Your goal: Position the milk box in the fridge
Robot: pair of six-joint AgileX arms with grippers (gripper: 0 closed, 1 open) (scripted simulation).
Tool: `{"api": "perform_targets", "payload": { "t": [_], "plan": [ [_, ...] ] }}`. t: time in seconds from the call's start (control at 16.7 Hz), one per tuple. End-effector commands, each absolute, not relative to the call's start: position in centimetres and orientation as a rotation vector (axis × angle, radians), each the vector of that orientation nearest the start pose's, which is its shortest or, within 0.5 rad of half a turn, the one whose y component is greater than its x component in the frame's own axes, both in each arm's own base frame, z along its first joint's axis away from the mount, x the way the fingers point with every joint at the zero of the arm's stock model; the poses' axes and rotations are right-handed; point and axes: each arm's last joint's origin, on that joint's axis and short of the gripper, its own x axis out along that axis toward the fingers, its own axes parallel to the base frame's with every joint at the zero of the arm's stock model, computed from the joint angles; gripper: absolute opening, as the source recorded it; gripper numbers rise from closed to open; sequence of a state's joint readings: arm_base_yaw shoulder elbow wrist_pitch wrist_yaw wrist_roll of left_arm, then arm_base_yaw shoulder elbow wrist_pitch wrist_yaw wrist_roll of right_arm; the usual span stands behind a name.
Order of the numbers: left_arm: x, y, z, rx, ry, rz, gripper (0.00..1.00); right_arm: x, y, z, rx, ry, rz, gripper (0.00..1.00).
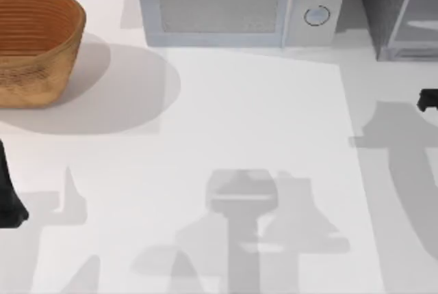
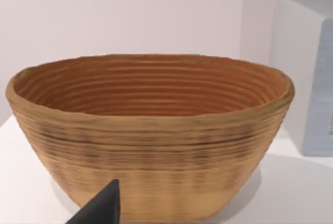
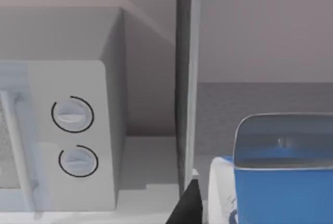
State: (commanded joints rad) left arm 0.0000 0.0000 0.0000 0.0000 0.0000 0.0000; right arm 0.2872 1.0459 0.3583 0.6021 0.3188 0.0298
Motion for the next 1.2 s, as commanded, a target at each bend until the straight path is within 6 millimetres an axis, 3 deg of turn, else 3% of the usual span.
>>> {"api": "perform_targets", "payload": {
  "t": [0.42,0.96,1.2],
  "plan": [
    [10.6,-0.1,16.0,0.0,0.0,0.0,1.0,16.4,2.7,21.7,0.012,0.011,0.01,0.0],
    [10.6,-0.1,16.0,0.0,0.0,0.0,1.0,11.2,0.5,19.0,0.016,-0.061,0.017,0.0],
    [10.6,-0.1,16.0,0.0,0.0,0.0,1.0,10.6,0.0,16.3,0.002,-0.009,0.005,0.0]
  ]
}}
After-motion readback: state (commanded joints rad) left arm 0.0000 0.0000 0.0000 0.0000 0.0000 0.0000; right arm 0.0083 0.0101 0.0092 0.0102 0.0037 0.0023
